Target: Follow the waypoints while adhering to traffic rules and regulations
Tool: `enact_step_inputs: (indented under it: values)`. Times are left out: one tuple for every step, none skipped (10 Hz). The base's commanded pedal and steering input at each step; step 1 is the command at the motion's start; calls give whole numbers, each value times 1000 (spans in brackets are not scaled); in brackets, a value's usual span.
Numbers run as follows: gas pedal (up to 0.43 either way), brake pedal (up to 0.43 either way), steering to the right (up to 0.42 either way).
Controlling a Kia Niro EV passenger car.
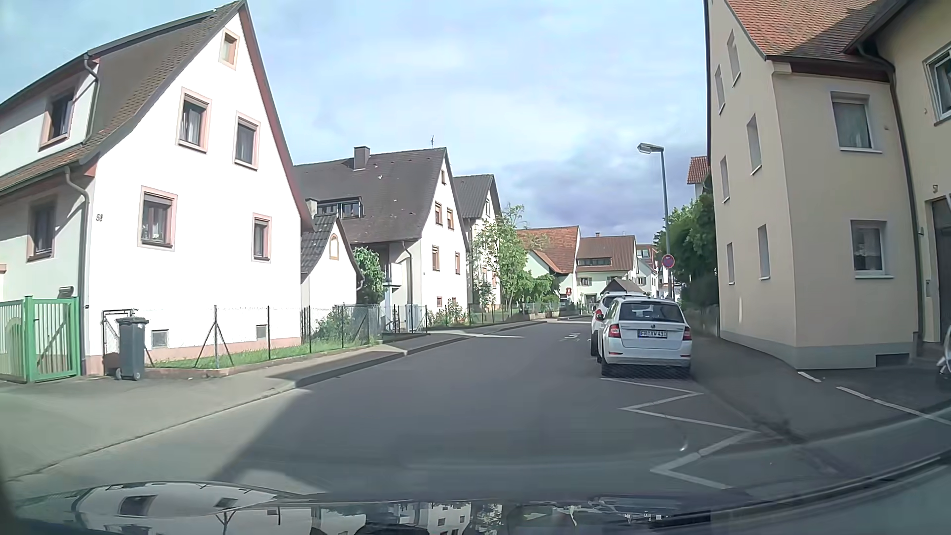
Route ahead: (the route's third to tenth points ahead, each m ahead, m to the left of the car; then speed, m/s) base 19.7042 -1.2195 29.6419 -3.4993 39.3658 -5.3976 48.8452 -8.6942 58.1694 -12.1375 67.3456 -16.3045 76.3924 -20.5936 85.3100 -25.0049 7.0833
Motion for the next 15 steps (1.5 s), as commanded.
enact_step_inputs:
  values:
    - [87, 0, -5]
    - [87, 0, -4]
    - [87, 0, -4]
    - [87, 0, -3]
    - [87, 0, 0]
    - [87, 0, 4]
    - [87, 0, 6]
    - [79, 0, 11]
    - [79, 0, 17]
    - [79, 0, 24]
    - [79, 0, 32]
    - [79, 0, 40]
    - [79, 0, 49]
    - [79, 0, 54]
    - [67, 0, 58]
